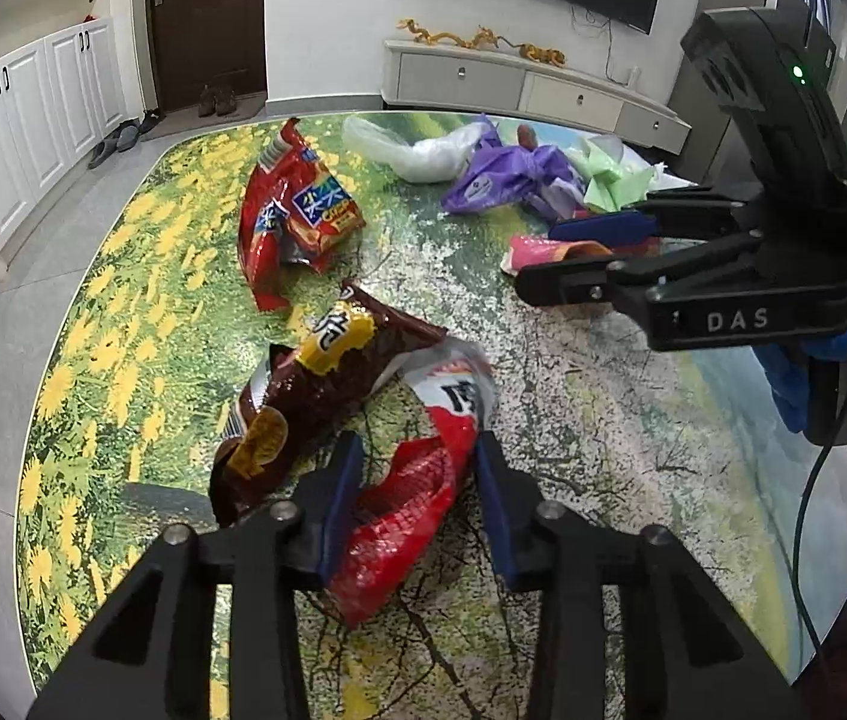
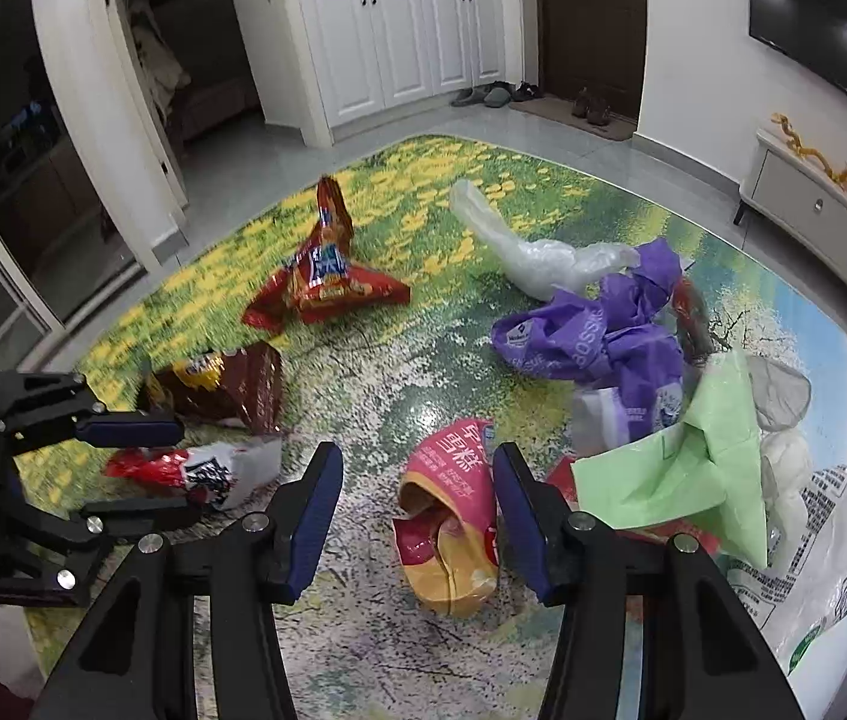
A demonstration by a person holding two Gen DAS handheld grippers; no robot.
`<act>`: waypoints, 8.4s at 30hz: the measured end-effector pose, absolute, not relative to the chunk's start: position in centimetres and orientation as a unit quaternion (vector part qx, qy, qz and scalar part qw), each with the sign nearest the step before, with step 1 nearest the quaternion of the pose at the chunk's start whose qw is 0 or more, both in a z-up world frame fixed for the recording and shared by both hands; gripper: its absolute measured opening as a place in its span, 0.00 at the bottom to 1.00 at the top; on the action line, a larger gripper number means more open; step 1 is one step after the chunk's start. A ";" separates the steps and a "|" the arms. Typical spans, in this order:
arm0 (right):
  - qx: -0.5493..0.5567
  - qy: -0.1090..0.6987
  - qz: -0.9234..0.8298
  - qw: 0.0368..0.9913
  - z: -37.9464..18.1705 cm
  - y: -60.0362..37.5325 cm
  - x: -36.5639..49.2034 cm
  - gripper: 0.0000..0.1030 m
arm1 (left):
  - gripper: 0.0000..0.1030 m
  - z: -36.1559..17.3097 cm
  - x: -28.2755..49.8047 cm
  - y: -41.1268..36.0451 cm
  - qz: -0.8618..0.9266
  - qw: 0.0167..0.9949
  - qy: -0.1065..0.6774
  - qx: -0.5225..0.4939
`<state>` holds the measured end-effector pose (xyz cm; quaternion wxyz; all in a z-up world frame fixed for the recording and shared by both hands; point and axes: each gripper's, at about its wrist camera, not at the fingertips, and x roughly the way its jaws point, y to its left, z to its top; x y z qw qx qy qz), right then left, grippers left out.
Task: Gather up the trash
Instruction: 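Grasp the red-white wrapper with the left tool while the right tool grasps the pink-gold wrapper, then carry both wrappers over the bin and open both tools to drop them, then return both tools to the table, then grasp the brown snack wrapper with the left tool while the right tool grasps the red barcode wrapper, then carry both wrappers to the bin and open both tools over it, then return both tools to the table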
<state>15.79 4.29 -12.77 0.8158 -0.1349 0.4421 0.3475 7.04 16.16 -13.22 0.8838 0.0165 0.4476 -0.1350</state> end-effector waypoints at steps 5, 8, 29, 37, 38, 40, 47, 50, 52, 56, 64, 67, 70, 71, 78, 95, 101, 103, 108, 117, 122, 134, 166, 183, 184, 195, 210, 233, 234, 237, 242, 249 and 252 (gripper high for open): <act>-0.151 0.445 0.350 0.810 -13.5 4.6 15.4 0.31 | 0.21 -12.9 6.7 15.7 -0.134 0.886 0.443 0.022; -0.142 0.440 0.361 0.810 -13.1 4.4 14.6 0.29 | 0.20 -12.6 6.4 15.8 -0.132 0.887 0.442 0.012; 0.057 0.341 0.279 0.896 -2.9 -15.7 7.0 0.29 | 0.19 -4.8 5.1 3.9 -0.236 0.888 0.394 0.028; 0.114 0.349 0.113 0.923 -4.5 -30.7 5.6 0.29 | 0.19 -2.4 8.0 -9.3 -0.332 0.858 0.387 0.062; 0.120 0.353 0.099 0.923 -5.1 -32.2 5.6 0.29 | 0.19 -2.5 8.4 -11.5 -0.344 0.851 0.390 0.069; 0.135 0.364 0.062 0.919 -6.8 -35.3 5.5 0.29 | 0.19 -2.9 9.0 -15.1 -0.359 0.842 0.395 0.083; 0.196 0.410 -0.012 0.891 -13.7 -43.1 5.4 0.30 | 0.21 -6.4 11.9 -26.2 -0.390 0.802 0.441 0.103; 0.216 0.433 -0.032 0.874 -16.9 -45.0 5.6 0.30 | 0.22 -8.4 13.4 -29.2 -0.394 0.787 0.465 0.096; 0.226 0.442 -0.038 0.867 -18.1 -46.4 5.6 0.30 | 0.22 -9.8 14.2 -30.8 -0.394 0.778 0.481 0.090; 0.240 0.459 -0.049 0.854 -20.2 -47.6 6.1 0.31 | 0.22 -12.0 15.0 -33.4 -0.390 0.769 0.498 0.094; 0.235 0.472 -0.084 0.846 -21.6 -47.6 6.8 0.52 | 0.48 -15.1 16.8 -35.3 -0.393 0.740 0.544 0.049; 0.229 0.470 -0.096 0.847 -21.5 -47.6 6.6 0.53 | 0.49 -15.3 17.2 -35.4 -0.395 0.739 0.545 0.039; 0.218 0.467 -0.106 0.850 -21.0 -47.1 6.1 0.54 | 0.49 -14.6 16.6 -34.8 -0.394 0.747 0.535 0.041; 0.216 0.464 -0.107 0.852 -20.7 -47.0 5.8 0.54 | 0.49 -14.2 16.3 -34.5 -0.392 0.752 0.528 0.043; 0.201 0.431 -0.100 0.874 -16.9 -45.2 4.5 0.54 | 0.49 -9.9 13.7 -31.2 -0.380 0.798 0.465 0.047; 0.122 0.332 -0.005 0.935 -2.1 -34.0 2.7 0.54 | 0.49 -1.1 8.6 -12.0 -0.308 0.877 0.366 0.039; 0.095 0.326 0.039 0.940 0.2 -28.7 4.3 0.54 | 0.50 -0.7 8.1 -1.7 -0.223 0.912 0.344 0.035; 0.085 0.329 0.053 0.939 0.3 -27.1 4.9 0.54 | 0.53 -1.2 8.1 1.9 -0.193 0.918 0.345 0.035; 0.071 0.350 0.082 0.930 -1.2 -23.2 7.1 0.54 | 0.55 -4.5 8.6 11.6 -0.104 0.923 0.371 0.027; 0.052 0.391 0.173 0.903 -4.1 -15.2 10.3 0.54 | 0.55 -9.3 8.4 20.6 -0.048 0.911 0.409 -0.006; 0.003 0.413 0.245 0.877 -6.2 -8.9 11.8 0.54 | 0.55 -10.8 9.4 20.1 -0.067 0.904 0.421 0.000; -0.044 0.459 0.259 0.849 -12.0 -4.4 16.4 0.54 | 0.55 -13.1 10.7 20.2 -0.081 0.894 0.441 -0.009; 0.010 0.427 0.327 0.843 -10.8 -7.1 9.9 0.08 | 0.24 -11.0 7.8 16.8 -0.113 0.897 0.425 -0.038; 0.064 0.337 0.278 0.897 -4.1 -15.0 5.6 0.08 | 0.24 -5.2 7.1 8.9 -0.169 0.905 0.390 -0.029; 0.068 0.332 0.266 0.902 -3.8 -16.1 5.5 0.08 | 0.24 -4.9 7.3 8.1 -0.175 0.904 0.389 -0.027; 0.119 0.322 0.098 0.934 -4.0 -29.8 4.1 0.08 | 0.24 -2.2 10.2 -7.5 -0.289 0.876 0.385 0.026; 0.199 0.401 -0.063 0.892 -13.2 -43.6 3.3 0.08 | 0.24 -8.4 14.0 -28.9 -0.360 0.801 0.468 0.096; 0.204 0.467 -0.124 0.851 -19.9 -46.5 4.8 0.39 | 0.49 -16.0 16.0 -36.8 -0.378 0.736 0.559 0.062; 0.203 0.465 -0.124 0.853 -19.6 -46.5 4.6 0.39 | 0.49 -15.4 15.7 -36.4 -0.378 0.741 0.551 0.066; 0.199 0.453 -0.124 0.860 -18.1 -46.1 4.0 0.39 | 0.49 -13.4 14.5 -35.4 -0.374 0.759 0.526 0.080; 0.188 0.422 -0.114 0.880 -14.1 -44.7 2.8 0.39 | 0.49 -9.6 12.5 -32.4 -0.369 0.787 0.486 0.094; 0.162 0.371 -0.087 0.910 -7.1 -41.0 1.4 0.39 | 0.49 -4.9 10.1 -25.5 -0.356 0.822 0.436 0.087; 0.145 0.352 -0.070 0.922 -4.2 -38.8 1.2 0.39 | 0.49 -3.2 9.5 -21.4 -0.339 0.840 0.417 0.076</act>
